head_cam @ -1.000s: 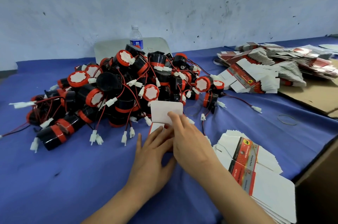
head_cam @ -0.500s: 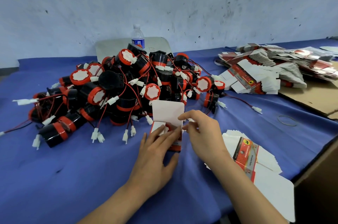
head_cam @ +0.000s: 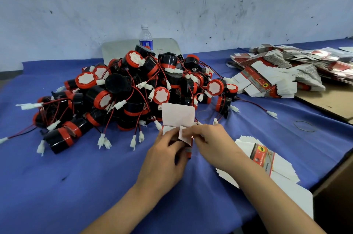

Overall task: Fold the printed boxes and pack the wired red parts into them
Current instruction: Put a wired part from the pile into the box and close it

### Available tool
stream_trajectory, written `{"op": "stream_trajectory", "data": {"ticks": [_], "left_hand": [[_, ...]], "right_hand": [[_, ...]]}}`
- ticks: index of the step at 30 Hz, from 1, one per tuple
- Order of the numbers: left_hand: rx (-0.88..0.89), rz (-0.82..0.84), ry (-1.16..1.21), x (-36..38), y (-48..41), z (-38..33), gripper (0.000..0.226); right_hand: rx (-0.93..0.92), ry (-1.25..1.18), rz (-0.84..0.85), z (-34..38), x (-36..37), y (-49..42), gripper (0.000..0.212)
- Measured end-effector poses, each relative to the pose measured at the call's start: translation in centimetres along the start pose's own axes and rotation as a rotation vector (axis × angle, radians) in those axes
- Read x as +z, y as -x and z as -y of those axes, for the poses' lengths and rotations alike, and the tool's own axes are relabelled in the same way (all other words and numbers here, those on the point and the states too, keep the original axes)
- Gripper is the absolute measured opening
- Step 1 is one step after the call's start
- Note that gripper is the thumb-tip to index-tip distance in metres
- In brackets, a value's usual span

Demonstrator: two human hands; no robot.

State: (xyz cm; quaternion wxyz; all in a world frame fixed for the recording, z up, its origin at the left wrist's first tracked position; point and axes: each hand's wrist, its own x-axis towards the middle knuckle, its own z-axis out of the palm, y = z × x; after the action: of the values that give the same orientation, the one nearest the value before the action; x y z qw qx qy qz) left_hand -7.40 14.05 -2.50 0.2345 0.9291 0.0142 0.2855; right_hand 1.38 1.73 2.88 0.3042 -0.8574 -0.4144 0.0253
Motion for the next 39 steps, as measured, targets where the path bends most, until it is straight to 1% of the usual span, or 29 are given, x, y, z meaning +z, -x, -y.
{"op": "stream_trajectory", "data": {"ticks": [2, 3, 5, 7, 8, 9, 11, 12, 13, 14, 15, 17, 18, 19, 20, 24, 25, 27, 29, 30, 32, 34, 35, 37, 39], "left_hand": [[-0.035, -0.089, 0.118, -0.1, 0.2, 0.3, 0.013], [-0.047, -0.098, 0.143, -0.1, 0.3, 0.4, 0.013], [-0.073, -0.061, 0.125, 0.0, 0.4, 0.7, 0.024], [-0.067, -0.023, 0.020, 0.1, 0.4, 0.8, 0.034], [-0.061, -0.013, -0.009, 0.2, 0.4, 0.9, 0.034], [-0.056, -0.012, 0.000, 0.3, 0.3, 0.9, 0.032], [-0.039, -0.012, 0.090, 0.1, 0.0, 1.1, 0.025], [-0.013, -0.002, 0.123, 0.1, -0.1, 1.1, 0.022], [0.019, 0.012, 0.145, 0.1, -0.2, 1.0, 0.020], [0.046, 0.028, 0.170, 0.1, -0.2, 0.9, 0.020], [0.065, 0.043, 0.202, 0.1, -0.1, 0.7, 0.023], [0.085, 0.052, 0.265, 0.2, 0.1, 0.5, 0.025], [0.088, 0.047, 0.290, 0.3, 0.1, 0.6, 0.022], [0.088, 0.037, 0.308, 0.4, 0.1, 0.7, 0.019], [0.088, 0.026, 0.321, 0.5, 0.1, 0.8, 0.017], [0.111, 0.008, 0.322, 0.6, 0.1, 1.0, 0.013], [0.116, 0.007, 0.323, 0.6, 0.1, 1.0, 0.012], [0.127, -0.005, 0.315, 0.7, 0.1, 1.0, 0.011], [0.132, -0.039, 0.308, 0.6, 0.1, 0.8, 0.011], [0.121, -0.082, 0.312, 0.6, 0.2, 0.6, 0.012], [0.031, -0.207, 0.346, 0.4, 0.3, 0.5, 0.029], [-0.113, -0.273, 0.416, 0.3, 0.4, 0.7, 0.047], [-0.178, -0.268, 0.457, 0.2, 0.5, 0.8, 0.049], [-0.263, -0.231, 0.522, 0.0, 0.4, 0.8, 0.046], [-0.268, -0.202, 0.525, -0.2, 0.3, 0.8, 0.040]], "right_hand": [[-0.006, 0.079, 0.043, 0.2, 0.1, -0.2, 0.039], [-0.015, 0.115, 0.059, 0.2, 0.1, -0.4, 0.036], [-0.026, 0.154, 0.071, 0.1, 0.2, -0.8, 0.025], [0.003, 0.059, 0.010, 0.0, 0.0, -1.0, 0.012], [0.039, -0.036, -0.082, 0.0, -0.1, -0.9, 0.008], [0.075, -0.130, -0.228, 0.0, -0.1, -0.8, 0.007], [0.111, -0.257, -0.590, 0.2, -0.5, -0.7, 0.008], [0.113, -0.305, -0.719, 0.3, -0.9, -0.8, 0.011], [0.110, -0.354, -0.765, 0.4, -1.4, -0.9, 0.016], [0.114, -0.401, -0.720, 0.5, -1.7, -1.2, 0.021], [0.142, -0.435, -0.611, 0.4, -1.9, -1.5, 0.028], [0.258, -0.486, -0.347, 0.0, -1.9, -1.8, 0.043], [0.311, -0.501, -0.250, -0.1, -1.6, -1.7, 0.050], [0.331, -0.499, -0.192, -0.2, -1.3, -1.7, 0.054], [0.315, -0.476, -0.168, -0.3, -1.0, -1.8, 0.054], [0.136, -0.303, -0.099, -0.8, -1.1, -1.7, 0.052], [0.114, -0.267, -0.068, -0.9, -1.1, -1.5, 0.047], [0.085, -0.167, -0.024, -0.9, -0.9, -1.1, 0.031], [0.059, -0.054, -0.063, -0.5, -0.5, -0.6, 0.027], [0.059, -0.022, -0.080, -0.4, -0.2, -0.5, 0.027], [0.085, -0.008, -0.074, -0.3, 0.1, -0.2, 0.029], [0.092, -0.061, -0.049, -0.6, 0.3, 0.2, 0.031], [0.080, -0.065, -0.031, -0.8, 0.6, 0.4, 0.031], [0.014, 0.002, 0.006, -0.8, 1.3, 0.9, 0.035], [-0.055, 0.051, -0.008, -0.8, 2.1, 1.4, 0.038]]}}
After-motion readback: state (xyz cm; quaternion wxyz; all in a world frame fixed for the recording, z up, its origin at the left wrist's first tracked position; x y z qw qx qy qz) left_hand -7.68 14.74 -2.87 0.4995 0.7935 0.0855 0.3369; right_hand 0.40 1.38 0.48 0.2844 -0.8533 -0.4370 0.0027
